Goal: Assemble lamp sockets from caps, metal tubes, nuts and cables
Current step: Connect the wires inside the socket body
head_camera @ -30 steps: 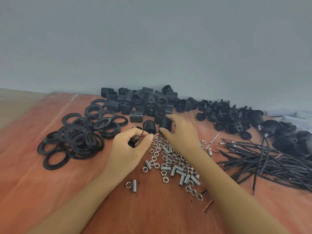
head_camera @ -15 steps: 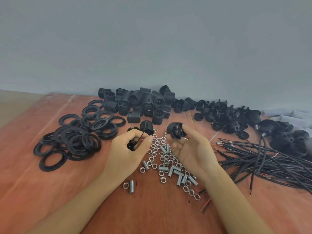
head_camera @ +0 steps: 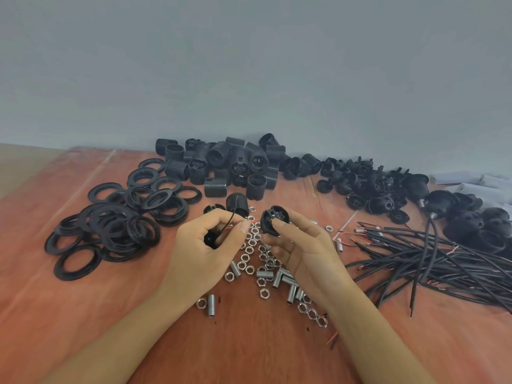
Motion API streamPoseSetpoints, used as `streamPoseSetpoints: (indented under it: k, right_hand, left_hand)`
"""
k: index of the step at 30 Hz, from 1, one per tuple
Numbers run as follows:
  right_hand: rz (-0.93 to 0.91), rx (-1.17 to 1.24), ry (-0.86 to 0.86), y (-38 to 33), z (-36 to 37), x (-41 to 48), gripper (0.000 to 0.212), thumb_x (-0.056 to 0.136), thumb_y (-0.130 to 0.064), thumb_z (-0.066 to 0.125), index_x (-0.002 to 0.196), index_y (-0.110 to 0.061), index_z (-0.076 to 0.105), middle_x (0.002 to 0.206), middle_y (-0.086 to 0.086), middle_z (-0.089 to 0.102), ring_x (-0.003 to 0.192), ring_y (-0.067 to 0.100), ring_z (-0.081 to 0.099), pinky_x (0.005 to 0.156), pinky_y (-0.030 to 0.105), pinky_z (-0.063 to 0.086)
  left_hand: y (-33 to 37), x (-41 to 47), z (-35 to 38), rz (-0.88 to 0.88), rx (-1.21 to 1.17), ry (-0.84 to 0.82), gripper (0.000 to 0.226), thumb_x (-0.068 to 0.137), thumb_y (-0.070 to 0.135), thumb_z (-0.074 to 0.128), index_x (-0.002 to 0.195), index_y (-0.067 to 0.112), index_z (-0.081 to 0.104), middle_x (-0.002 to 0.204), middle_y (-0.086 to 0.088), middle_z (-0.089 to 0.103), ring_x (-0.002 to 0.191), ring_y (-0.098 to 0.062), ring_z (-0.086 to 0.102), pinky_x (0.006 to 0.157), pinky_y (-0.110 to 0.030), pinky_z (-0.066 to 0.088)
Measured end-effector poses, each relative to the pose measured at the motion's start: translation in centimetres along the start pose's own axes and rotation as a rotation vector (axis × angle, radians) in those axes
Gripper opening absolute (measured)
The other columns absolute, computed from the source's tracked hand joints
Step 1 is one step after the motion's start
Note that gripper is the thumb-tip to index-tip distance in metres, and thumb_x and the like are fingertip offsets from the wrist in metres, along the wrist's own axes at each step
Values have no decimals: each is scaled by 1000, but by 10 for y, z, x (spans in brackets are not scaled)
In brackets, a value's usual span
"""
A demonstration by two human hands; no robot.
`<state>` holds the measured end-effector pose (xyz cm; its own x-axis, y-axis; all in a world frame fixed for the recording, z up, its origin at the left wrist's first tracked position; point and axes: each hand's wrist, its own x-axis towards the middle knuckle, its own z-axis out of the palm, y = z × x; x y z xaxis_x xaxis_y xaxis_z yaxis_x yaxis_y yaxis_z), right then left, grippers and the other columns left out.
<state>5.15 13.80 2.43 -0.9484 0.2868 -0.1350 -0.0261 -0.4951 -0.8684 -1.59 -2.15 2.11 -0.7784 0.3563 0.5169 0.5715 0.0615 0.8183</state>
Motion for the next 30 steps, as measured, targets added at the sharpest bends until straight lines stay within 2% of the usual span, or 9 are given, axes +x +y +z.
streamPoseSetpoints:
  k: [7, 12, 16, 22, 27, 30]
  right_hand:
    - [-77, -62, 20, 0, 6, -4, 60, 62, -10, 78, 121, -14, 65, 96, 11, 74, 79, 20, 71, 61, 21, 53]
    - [-105, -126, 51, -2, 8, -6, 60, 59, -23, 82, 118, -22, 67, 92, 4, 73, 76, 17, 69, 67, 24, 54]
    - [-127, -135, 46, -2, 9, -7, 55, 55, -31, 84, 108, -26, 72, 89, 4, 72, 74, 18, 67, 65, 24, 53]
    - [-150, -162, 75, -1, 7, -6, 66, 53, -37, 84, 116, -20, 68, 91, 4, 73, 71, 17, 68, 62, 21, 53]
    - [-156, -171, 67, 0, 4, -4, 63, 61, -41, 78, 116, -11, 69, 94, 8, 73, 68, 16, 68, 58, 21, 52]
    - [-137, -172, 66, 2, 3, -2, 50, 68, -41, 74, 106, -9, 73, 96, 10, 73, 68, 18, 69, 56, 21, 52]
  left_hand:
    - [-2, 0, 0, 6, 4, 11, 8, 86, 25, 66, 81, 21, 70, 56, 3, 51, 51, -3, 44, 53, -9, 36]
    - [-2, 0, 0, 2, 14, 10, 8, 86, 25, 66, 81, 22, 71, 56, 3, 52, 51, -3, 45, 53, -9, 36]
    - [-3, 0, 0, 2, 20, 6, 8, 87, 27, 66, 82, 23, 71, 57, 7, 53, 52, -4, 46, 54, -11, 37]
    - [-2, 0, 0, 2, 14, 5, 7, 86, 25, 66, 81, 22, 71, 59, -4, 55, 51, -4, 45, 52, -11, 37]
    - [-3, -1, 0, 9, 16, -1, 8, 87, 25, 66, 81, 23, 70, 56, 1, 52, 51, -3, 44, 53, -10, 36]
    - [-3, -1, 0, 22, 20, -5, 8, 87, 24, 67, 80, 23, 70, 57, -3, 51, 51, -3, 42, 53, -10, 36]
